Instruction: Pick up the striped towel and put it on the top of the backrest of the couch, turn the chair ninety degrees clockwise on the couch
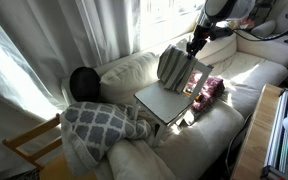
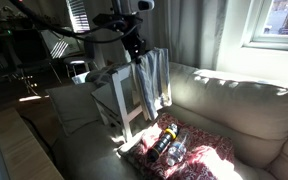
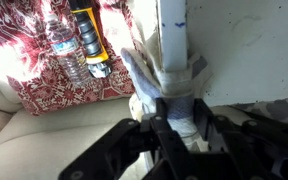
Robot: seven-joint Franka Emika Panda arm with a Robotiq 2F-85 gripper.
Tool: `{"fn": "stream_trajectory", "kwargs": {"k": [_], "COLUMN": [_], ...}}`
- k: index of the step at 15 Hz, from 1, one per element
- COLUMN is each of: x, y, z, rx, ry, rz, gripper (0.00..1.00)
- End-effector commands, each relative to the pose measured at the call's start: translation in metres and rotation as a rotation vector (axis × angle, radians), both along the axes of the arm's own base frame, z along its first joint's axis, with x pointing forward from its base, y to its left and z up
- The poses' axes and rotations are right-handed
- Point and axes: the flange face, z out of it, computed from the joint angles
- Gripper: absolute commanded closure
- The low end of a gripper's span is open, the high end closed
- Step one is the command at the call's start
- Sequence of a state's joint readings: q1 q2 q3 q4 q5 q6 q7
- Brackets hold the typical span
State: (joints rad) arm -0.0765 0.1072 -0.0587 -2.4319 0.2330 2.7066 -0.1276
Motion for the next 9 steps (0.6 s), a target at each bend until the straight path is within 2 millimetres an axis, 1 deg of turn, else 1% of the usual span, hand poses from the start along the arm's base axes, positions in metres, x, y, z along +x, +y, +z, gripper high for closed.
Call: {"fn": "stream_trajectory", "kwargs": {"k": [1,2,3,4,5,7,8,9], "x": [-0.0011,-0.0008,-0.0008,-0.0007,-0.0008,-0.0003,0.0001,0.0002], "y": [-0.0016,-0.0014,-0.0012,-0.0014,-0.0018,-0.0022,-0.0025,-0.0030], "z": [0.0062,0.0075,0.0086,0.0094,0.0100,0.0114,0.0125,0.0136], "rx": [-0.007,-0.007,-0.008,-0.008,-0.008,-0.010,-0.011,-0.012], "ry": [-0.009,-0.012,-0.014,-0.016,-0.016,-0.019,-0.022,-0.023], "rz": [-0.014,-0.014,-0.013,-0.013,-0.012,-0.011,-0.012,-0.013], "gripper": [0.70,0.80,0.80,0.87,0.96,0.96,1.00,1.00]}}
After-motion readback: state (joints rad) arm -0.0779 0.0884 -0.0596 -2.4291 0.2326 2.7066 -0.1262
